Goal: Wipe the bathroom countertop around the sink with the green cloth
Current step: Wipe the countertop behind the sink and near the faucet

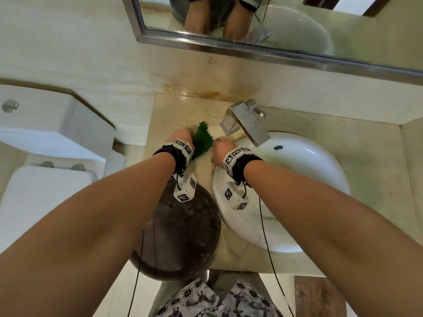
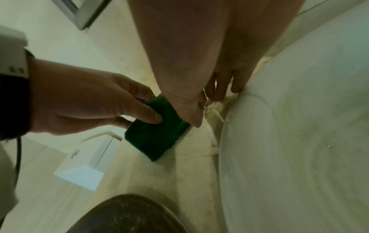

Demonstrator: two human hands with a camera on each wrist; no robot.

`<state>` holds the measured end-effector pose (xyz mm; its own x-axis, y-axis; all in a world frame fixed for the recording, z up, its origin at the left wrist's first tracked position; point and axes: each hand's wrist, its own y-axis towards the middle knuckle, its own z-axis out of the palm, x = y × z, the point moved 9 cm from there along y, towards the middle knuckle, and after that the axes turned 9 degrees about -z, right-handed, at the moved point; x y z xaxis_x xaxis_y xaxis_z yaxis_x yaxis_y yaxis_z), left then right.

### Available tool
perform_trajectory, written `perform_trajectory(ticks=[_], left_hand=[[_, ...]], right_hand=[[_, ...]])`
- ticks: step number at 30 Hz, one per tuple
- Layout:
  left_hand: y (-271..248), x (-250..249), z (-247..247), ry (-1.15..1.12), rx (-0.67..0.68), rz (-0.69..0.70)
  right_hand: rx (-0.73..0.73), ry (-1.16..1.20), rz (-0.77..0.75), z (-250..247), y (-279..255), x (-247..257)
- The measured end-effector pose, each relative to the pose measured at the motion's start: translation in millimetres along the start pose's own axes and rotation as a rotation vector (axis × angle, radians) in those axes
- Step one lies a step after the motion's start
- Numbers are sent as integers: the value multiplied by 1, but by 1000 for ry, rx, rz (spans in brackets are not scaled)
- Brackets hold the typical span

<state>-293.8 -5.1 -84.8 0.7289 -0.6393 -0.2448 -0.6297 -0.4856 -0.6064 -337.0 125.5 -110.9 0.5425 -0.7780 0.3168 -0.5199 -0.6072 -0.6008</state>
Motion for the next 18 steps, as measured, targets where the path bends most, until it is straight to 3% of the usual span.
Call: perform_trajectory(ticks=[12,18], left_hand=[[-76,-53,-74,-59,-25,202],[-121,-114,-90,-101,2,371]], right_hand=[[-142,125,10,-66,-80,13],[-283,536,-39,-112,-135,4]])
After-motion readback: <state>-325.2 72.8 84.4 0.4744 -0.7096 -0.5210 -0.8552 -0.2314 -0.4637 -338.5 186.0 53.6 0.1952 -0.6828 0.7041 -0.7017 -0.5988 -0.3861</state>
